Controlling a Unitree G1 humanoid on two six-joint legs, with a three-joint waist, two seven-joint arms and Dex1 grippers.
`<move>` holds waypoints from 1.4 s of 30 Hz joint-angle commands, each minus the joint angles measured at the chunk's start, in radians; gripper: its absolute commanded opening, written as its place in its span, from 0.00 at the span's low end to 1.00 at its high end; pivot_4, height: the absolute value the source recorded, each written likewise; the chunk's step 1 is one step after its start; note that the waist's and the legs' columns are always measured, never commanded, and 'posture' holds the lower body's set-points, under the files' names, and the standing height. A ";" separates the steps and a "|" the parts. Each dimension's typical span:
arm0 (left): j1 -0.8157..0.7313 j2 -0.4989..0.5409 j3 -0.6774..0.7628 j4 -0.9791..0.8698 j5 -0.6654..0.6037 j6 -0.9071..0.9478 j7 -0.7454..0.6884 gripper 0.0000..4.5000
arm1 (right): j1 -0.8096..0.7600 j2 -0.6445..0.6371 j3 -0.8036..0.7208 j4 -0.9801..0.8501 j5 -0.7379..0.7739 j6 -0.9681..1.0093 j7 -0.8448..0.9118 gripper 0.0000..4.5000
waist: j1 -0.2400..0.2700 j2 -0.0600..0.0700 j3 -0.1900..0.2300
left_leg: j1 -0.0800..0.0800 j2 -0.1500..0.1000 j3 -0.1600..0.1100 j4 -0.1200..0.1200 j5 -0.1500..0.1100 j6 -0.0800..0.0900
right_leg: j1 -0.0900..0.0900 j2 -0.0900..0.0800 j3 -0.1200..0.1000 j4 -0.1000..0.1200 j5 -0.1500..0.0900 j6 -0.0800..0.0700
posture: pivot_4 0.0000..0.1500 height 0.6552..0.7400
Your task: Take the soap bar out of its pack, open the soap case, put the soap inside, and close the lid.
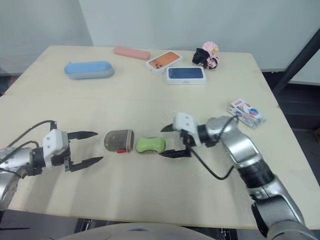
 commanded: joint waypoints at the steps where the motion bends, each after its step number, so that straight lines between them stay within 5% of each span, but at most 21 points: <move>1: -0.081 0.030 -0.041 0.040 0.024 -0.007 -0.043 1.00 | 0.074 -0.013 -0.072 0.030 0.059 -0.170 0.068 0.99 | -0.008 0.000 0.000 | 0.000 0.000 0.000 0.000 0.000 0.000 | 0.000 0.000 0.000 0.000 0.000 0.000 | 1.00 1.00; 15: -0.398 0.014 -0.255 0.268 0.138 -0.019 -0.188 1.00 | 0.241 0.015 -0.128 0.160 0.092 -0.409 0.055 0.99 | -0.004 0.000 0.000 | -0.001 0.000 0.000 0.001 0.000 0.001 | 0.000 0.000 0.000 0.001 0.000 0.000 | 1.00 1.00; 42: -0.487 -0.089 -0.354 0.401 0.234 -0.105 -0.172 1.00 | 0.274 0.005 -0.110 0.154 0.073 -0.418 0.033 0.99 | -0.004 0.000 0.000 | -0.002 -0.001 -0.001 0.002 0.000 0.003 | 0.000 -0.002 -0.001 0.002 0.000 0.000 | 1.00 1.00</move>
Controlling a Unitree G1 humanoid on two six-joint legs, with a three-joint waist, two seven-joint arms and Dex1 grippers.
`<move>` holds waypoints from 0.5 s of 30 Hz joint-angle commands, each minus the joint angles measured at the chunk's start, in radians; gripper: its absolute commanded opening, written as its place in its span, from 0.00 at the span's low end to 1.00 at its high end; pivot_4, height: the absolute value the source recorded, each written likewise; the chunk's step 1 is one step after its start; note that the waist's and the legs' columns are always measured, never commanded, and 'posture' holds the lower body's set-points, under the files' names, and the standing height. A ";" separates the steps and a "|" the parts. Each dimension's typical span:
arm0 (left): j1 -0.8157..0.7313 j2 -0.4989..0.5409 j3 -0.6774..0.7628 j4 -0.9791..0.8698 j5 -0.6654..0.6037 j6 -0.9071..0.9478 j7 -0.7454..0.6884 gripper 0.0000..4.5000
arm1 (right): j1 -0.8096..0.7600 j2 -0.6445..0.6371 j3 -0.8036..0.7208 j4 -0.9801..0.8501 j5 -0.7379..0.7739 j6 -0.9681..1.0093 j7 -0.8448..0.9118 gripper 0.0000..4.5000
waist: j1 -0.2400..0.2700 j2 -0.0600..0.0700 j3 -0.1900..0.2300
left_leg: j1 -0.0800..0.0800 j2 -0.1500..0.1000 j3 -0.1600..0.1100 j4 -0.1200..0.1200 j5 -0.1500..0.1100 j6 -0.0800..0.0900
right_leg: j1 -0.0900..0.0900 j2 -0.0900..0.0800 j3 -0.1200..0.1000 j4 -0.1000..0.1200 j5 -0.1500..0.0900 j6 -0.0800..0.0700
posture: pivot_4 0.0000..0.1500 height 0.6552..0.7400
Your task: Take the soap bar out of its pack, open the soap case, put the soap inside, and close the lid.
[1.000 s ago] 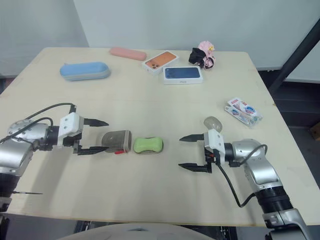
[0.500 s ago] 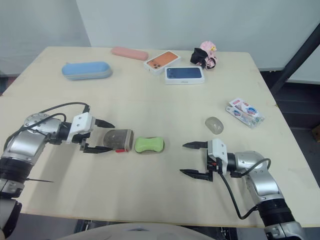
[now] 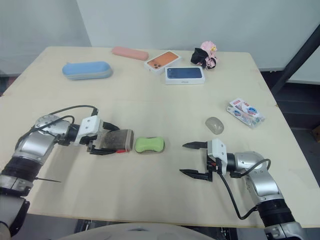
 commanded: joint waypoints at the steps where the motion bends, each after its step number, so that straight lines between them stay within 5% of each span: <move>1: -0.015 0.001 0.010 0.003 0.011 -0.022 0.007 1.00 | -0.010 -0.018 -0.010 -0.008 0.010 -0.014 0.010 0.99 | 0.000 0.000 0.000 | 0.000 0.000 0.000 0.000 0.000 0.000 | 0.000 0.000 0.000 0.000 0.000 0.000 | 1.00 1.00; 4: -0.022 -0.007 0.009 0.020 0.020 -0.037 0.015 1.00 | -0.012 -0.021 -0.009 -0.008 0.010 -0.013 0.010 0.99 | 0.000 0.000 0.000 | 0.000 0.000 0.000 0.000 0.000 0.000 | 0.000 0.000 0.000 0.000 0.000 0.000 | 1.00 1.00; 5: -0.022 -0.009 0.009 0.024 0.022 -0.041 0.017 0.87 | -0.013 -0.022 -0.009 -0.009 0.011 -0.012 0.010 1.00 | 0.000 0.000 0.000 | 0.000 0.000 0.000 0.000 0.000 0.000 | 0.000 0.000 0.000 0.000 0.000 0.000 | 1.00 1.00; 7: -0.024 -0.011 0.011 0.028 0.024 -0.045 0.019 0.77 | -0.014 -0.024 -0.008 -0.011 0.012 -0.010 0.010 1.00 | 0.000 0.000 0.000 | 0.000 0.000 0.000 0.000 0.000 0.000 | 0.000 0.000 0.000 0.000 0.000 0.000 | 1.00 1.00; 15: -0.024 -0.010 0.019 0.032 0.022 -0.060 0.028 0.77 | -0.059 -0.039 0.006 -0.027 0.010 0.008 0.022 1.00 | -0.001 0.000 0.000 | 0.000 0.000 0.000 0.000 0.000 0.000 | 0.000 0.000 0.000 0.000 0.000 0.000 | 1.00 1.00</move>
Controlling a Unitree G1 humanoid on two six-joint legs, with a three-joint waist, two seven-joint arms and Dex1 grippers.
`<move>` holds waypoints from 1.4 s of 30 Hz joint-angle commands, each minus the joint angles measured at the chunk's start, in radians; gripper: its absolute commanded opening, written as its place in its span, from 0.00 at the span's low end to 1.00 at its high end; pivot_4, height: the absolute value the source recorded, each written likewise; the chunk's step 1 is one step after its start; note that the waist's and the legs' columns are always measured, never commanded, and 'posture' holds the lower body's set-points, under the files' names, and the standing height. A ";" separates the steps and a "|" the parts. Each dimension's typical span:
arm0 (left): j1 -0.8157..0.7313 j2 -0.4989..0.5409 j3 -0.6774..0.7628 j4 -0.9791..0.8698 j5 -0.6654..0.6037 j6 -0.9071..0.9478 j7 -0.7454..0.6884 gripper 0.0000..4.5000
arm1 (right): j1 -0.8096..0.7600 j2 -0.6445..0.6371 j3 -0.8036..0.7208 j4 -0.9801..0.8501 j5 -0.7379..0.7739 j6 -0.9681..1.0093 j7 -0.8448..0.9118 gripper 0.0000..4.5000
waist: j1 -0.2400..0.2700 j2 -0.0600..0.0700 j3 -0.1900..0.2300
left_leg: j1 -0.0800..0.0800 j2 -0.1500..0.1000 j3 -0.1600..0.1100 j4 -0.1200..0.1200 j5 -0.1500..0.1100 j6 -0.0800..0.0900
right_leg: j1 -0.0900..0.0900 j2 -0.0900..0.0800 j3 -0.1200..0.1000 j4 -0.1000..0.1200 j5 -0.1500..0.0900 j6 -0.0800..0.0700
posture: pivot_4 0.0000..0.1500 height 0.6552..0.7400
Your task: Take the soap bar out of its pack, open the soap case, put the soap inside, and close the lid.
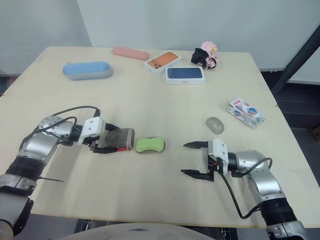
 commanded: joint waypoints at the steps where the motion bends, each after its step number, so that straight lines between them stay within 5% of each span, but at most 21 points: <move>1: -0.007 0.009 0.024 -0.010 -0.009 -0.012 0.006 0.77 | -0.054 -0.023 0.004 -0.034 0.003 -0.004 0.020 1.00 | -0.001 0.000 0.000 | 0.000 0.000 0.000 0.000 0.000 0.000 | 0.000 0.000 0.000 0.000 0.000 0.000 | 1.00 1.00; 8: 0.029 0.028 0.031 -0.061 -0.025 -0.010 -0.011 0.77 | -0.318 0.026 0.132 -0.111 -0.069 0.234 -0.090 1.00 | -0.008 0.000 0.000 | 0.000 0.000 0.000 0.001 0.001 0.000 | -0.001 0.001 0.000 0.003 0.000 0.000 | 1.00 1.00; 19: 0.055 0.025 0.034 -0.116 -0.028 0.019 0.000 0.77 | -0.520 0.093 0.376 -0.130 -0.265 0.453 -0.164 1.00 | 0.001 0.000 0.000 | 0.000 -0.002 0.000 0.001 0.001 0.000 | -0.003 -0.001 0.000 0.006 0.000 0.000 | 1.00 1.00; 41: 0.071 0.025 0.039 -0.141 -0.033 0.030 0.018 0.77 | -0.546 0.175 0.451 0.015 -0.374 0.535 -0.239 1.00 | -0.002 0.000 0.000 | 0.001 -0.001 0.000 0.001 0.001 -0.001 | -0.003 0.000 0.000 0.007 0.000 0.000 | 1.00 1.00; 42: 0.072 0.026 0.039 -0.139 -0.032 0.028 0.018 0.77 | -0.546 0.175 0.451 0.017 -0.374 0.534 -0.238 0.94 | -0.002 0.000 0.000 | 0.001 -0.001 0.000 0.001 0.001 -0.001 | -0.003 0.000 0.001 0.007 0.000 0.000 | 1.00 1.00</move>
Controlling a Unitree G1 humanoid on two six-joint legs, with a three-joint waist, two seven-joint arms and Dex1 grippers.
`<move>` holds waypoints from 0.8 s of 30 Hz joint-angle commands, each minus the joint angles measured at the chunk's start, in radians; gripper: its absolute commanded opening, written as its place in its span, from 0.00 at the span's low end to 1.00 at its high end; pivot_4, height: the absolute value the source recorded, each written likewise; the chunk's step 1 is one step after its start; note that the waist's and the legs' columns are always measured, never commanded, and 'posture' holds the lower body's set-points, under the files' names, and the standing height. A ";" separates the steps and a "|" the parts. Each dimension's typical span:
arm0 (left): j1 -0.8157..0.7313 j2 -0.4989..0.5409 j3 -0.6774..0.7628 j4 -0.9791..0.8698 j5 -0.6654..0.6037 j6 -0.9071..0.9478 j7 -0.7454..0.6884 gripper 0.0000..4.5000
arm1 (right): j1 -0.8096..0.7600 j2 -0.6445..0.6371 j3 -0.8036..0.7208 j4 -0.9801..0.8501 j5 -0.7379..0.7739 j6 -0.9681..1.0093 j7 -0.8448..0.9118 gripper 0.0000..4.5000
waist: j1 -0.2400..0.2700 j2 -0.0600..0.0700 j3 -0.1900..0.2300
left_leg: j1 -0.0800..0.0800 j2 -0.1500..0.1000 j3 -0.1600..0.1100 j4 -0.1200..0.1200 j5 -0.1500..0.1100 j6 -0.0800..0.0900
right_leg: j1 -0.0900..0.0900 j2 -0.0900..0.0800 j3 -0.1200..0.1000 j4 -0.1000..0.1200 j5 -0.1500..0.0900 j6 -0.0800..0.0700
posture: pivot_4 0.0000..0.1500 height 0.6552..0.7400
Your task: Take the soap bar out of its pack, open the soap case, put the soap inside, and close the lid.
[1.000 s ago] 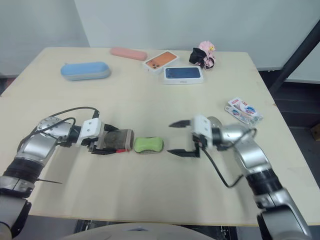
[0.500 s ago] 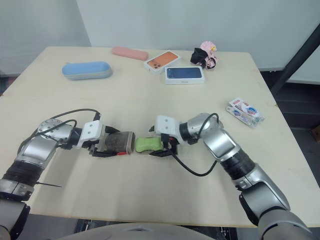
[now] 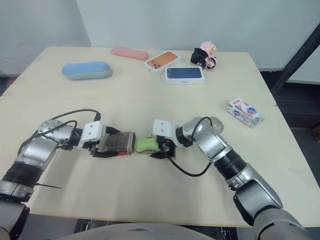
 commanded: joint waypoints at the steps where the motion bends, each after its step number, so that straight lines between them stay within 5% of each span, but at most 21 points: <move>1: 0.002 0.014 0.029 -0.024 -0.021 -0.006 0.003 0.77 | -0.011 0.001 0.003 0.009 -0.016 -0.005 -0.004 0.88 | 0.000 0.000 0.000 | 0.000 0.000 0.000 0.000 0.000 0.000 | 0.000 0.000 0.000 0.000 0.000 0.000 | 1.00 1.00; 6: 0.003 0.014 0.030 -0.023 -0.021 -0.005 0.005 0.77 | -0.006 -0.014 0.007 0.005 -0.024 -0.024 0.010 0.57 | 0.000 0.000 0.000 | 0.000 0.000 0.000 0.000 0.000 0.000 | 0.000 0.000 0.000 0.000 0.000 0.000 | 1.00 1.00; 24: -0.007 -0.024 0.016 -0.065 -0.049 0.028 0.023 0.77 | -0.104 -0.064 -0.008 -0.107 -0.014 0.082 0.068 0.57 | 0.002 0.000 0.000 | 0.000 0.001 0.000 0.000 0.000 0.000 | 0.000 0.001 0.000 0.001 0.000 0.000 | 1.00 1.00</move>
